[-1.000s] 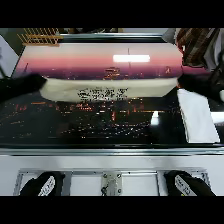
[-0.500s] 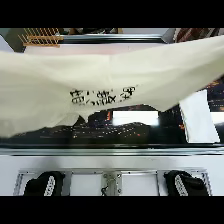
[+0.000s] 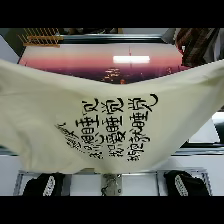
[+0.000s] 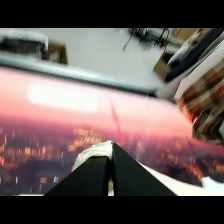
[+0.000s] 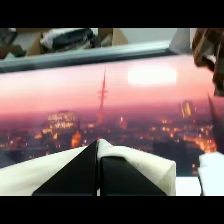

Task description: Fold the clothes and pants, and hang the long-sleeved shirts on hangers.

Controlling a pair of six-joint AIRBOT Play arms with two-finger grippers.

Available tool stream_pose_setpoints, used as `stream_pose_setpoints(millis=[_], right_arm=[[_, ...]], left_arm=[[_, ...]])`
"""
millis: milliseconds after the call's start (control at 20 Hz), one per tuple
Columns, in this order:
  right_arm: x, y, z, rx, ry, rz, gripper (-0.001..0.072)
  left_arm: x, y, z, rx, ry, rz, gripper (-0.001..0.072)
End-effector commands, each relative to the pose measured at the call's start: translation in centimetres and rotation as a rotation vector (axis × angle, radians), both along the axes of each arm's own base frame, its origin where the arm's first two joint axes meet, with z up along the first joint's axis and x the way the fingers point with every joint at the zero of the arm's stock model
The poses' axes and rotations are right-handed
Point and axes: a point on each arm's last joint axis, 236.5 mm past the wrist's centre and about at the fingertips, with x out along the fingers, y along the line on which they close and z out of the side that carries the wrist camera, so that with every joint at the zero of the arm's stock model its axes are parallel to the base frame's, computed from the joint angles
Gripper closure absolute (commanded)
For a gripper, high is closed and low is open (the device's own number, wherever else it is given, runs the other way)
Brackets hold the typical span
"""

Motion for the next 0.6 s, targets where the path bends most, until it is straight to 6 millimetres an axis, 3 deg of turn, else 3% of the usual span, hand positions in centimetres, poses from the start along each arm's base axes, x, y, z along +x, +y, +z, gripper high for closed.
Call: stream_pose_setpoints(millis=[0,200,300,450,550], right_arm=[[5.8,-1.3,-9.2,0.036,0.304,0.017,0.0705],[13.5,-2.7,-21.1,0.084,0.554,0.025,0.0705],[16.8,-2.2,-26.2,0.099,0.605,0.025,0.0705],[20.5,-0.9,-31.3,0.101,0.61,0.022,0.0704],[22.2,-0.2,-33.0,0.096,0.589,0.018,0.0705]], left_arm=[[7.5,1.8,-10.8,-0.055,0.284,-0.003,0.0701],[15.4,1.6,-21.9,-0.031,0.465,-0.042,0.0701],[19.0,0.8,-26.6,-0.028,0.527,-0.057,0.0701],[23.2,-0.3,-31.6,-0.032,0.606,-0.083,0.0701],[25.2,-0.5,-33.8,-0.04,0.636,-0.088,0.0701]])
